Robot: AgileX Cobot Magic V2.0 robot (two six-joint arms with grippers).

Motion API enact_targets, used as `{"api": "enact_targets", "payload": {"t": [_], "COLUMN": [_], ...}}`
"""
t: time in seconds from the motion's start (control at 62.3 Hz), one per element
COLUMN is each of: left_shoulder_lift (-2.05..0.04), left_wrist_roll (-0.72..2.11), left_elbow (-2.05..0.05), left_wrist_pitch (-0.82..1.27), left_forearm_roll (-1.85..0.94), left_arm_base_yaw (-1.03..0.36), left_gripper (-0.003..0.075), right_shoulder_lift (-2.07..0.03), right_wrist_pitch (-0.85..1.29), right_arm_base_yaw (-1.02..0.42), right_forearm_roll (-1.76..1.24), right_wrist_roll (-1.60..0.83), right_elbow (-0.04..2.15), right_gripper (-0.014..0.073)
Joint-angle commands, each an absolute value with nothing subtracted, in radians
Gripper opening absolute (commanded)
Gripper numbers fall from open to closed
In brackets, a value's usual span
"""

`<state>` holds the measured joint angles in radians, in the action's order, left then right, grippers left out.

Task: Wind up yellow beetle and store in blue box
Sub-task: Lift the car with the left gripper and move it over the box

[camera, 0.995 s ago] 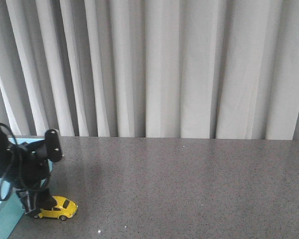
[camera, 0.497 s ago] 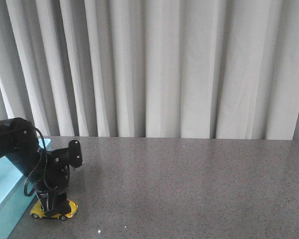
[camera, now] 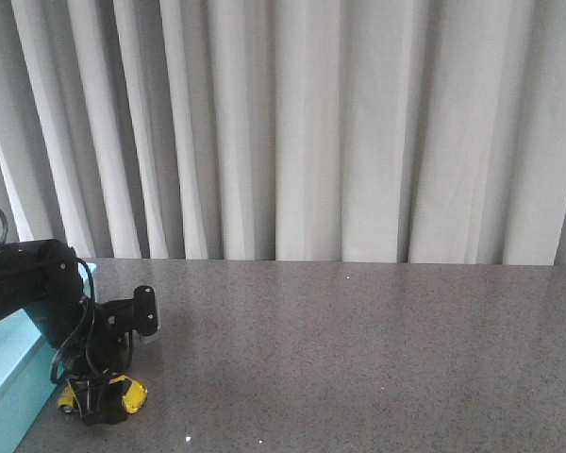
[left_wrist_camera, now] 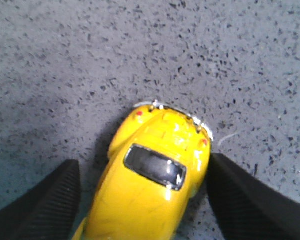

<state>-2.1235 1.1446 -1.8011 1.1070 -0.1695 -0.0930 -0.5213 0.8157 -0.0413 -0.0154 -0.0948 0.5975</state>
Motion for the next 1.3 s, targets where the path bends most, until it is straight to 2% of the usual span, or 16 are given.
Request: {"api": "enact_targets", "payload": {"t": [0.0, 0.176, 0.417, 0.866, 1.043, 1.283], "left_shoulder_lift": [-2.067, -2.064, -2.025, -1.819, -1.712, -1.601], "left_wrist_roll": [1.135, 1.120, 1.118, 1.104, 0.996, 0.758], "left_elbow": [-1.831, -1.831, -1.831, -1.831, -1.831, -1.831], "left_wrist_pitch": [1.098, 1.097, 1.103, 1.124, 1.151, 1.165], "left_forearm_roll": [-0.189, -0.189, -0.273, -0.478, -0.440, -0.228], "left_arm_base_yaw": [-0.093, -0.093, -0.093, -0.093, -0.090, -0.071], "left_gripper": [0.0421, 0.0301, 0.0216, 0.0210, 0.0210, 0.0210], "right_shoulder_lift": [-0.527, -0.527, -0.527, -0.527, -0.527, -0.527], "right_wrist_pitch": [0.753, 0.753, 0.753, 0.753, 0.755, 0.755], "right_arm_base_yaw": [-0.040, -0.040, -0.040, -0.040, -0.040, -0.040], "right_forearm_roll": [-0.011, -0.011, -0.011, -0.011, -0.011, -0.011], "right_wrist_roll": [-0.096, -0.096, -0.096, -0.096, -0.096, -0.096], "right_elbow": [0.624, 0.624, 0.624, 0.624, 0.624, 0.624], "right_gripper": [0.0579, 0.0579, 0.0579, 0.0579, 0.0579, 0.0579]}}
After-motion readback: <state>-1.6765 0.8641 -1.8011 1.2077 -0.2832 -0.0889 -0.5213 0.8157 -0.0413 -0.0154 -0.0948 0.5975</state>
